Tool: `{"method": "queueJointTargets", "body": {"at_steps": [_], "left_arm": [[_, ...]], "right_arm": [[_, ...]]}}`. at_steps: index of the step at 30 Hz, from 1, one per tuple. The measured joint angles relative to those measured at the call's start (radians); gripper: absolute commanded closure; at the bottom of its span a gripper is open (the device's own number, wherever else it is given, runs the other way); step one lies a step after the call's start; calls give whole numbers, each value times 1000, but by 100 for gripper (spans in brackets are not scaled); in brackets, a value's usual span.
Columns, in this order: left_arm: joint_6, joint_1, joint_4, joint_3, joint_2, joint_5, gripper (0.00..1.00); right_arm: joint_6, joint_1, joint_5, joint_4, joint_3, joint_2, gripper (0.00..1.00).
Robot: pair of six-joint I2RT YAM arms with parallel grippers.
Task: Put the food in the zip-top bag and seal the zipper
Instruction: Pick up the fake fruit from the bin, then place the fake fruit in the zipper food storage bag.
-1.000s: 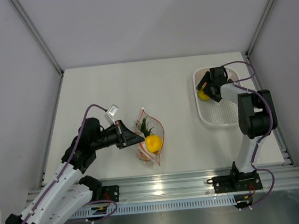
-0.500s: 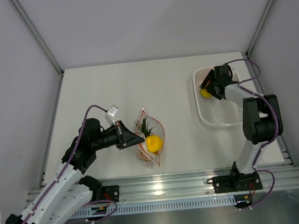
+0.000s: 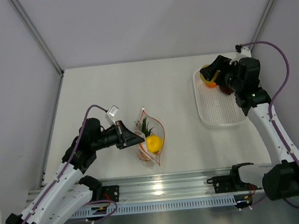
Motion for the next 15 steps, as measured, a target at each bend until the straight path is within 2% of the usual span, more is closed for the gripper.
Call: {"method": "queueJointTargets", "body": {"at_steps": [8, 10, 15], "left_arm": [[0, 0, 3, -2, 4, 0, 100], [0, 0, 4, -3, 5, 0, 99], [-1, 0, 5, -3, 13, 0, 100]], "right_arm": [[-117, 129, -285, -7, -66, -167, 100], [-159, 204, -332, -14, -72, -190, 100], [-280, 496, -382, -48, -72, -222, 100]]}}
